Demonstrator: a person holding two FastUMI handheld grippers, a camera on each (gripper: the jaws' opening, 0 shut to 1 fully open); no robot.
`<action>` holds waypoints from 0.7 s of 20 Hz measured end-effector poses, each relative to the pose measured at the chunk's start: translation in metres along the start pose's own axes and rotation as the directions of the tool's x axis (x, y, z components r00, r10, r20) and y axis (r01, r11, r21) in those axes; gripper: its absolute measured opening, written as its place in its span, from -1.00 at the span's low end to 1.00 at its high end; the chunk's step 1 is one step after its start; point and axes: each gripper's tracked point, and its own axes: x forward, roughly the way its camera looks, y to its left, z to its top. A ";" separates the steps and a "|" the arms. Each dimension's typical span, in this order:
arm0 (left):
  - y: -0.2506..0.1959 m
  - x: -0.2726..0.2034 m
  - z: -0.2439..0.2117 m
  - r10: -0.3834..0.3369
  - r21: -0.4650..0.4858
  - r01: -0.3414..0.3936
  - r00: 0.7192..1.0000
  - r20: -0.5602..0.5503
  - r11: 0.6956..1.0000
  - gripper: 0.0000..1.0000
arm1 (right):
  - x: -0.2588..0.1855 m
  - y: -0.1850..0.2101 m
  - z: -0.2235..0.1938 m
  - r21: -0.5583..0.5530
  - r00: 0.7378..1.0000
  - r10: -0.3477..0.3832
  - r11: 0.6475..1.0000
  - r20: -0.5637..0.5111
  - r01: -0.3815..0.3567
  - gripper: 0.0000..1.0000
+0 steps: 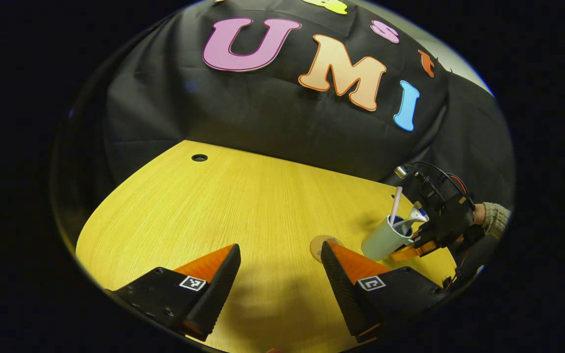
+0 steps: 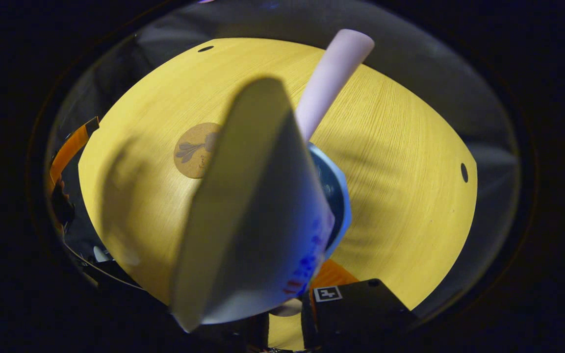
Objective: Put the toothbrush and toothpaste on the desktop into the cup, then pick up the cup and place it on the coaster on the desktop.
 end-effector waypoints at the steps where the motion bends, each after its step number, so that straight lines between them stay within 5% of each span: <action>1: 0.000 0.000 -0.001 -0.004 -0.001 0.004 1.000 -0.001 1.000 0.91 | -0.002 0.003 0.001 0.010 1.000 0.011 1.000 0.009 -0.011 -0.37; 14: 0.021 -0.009 0.007 -0.020 0.000 0.020 1.000 -0.014 1.000 0.92 | -0.014 0.062 0.054 -0.038 0.992 0.093 0.995 0.080 -0.090 -0.37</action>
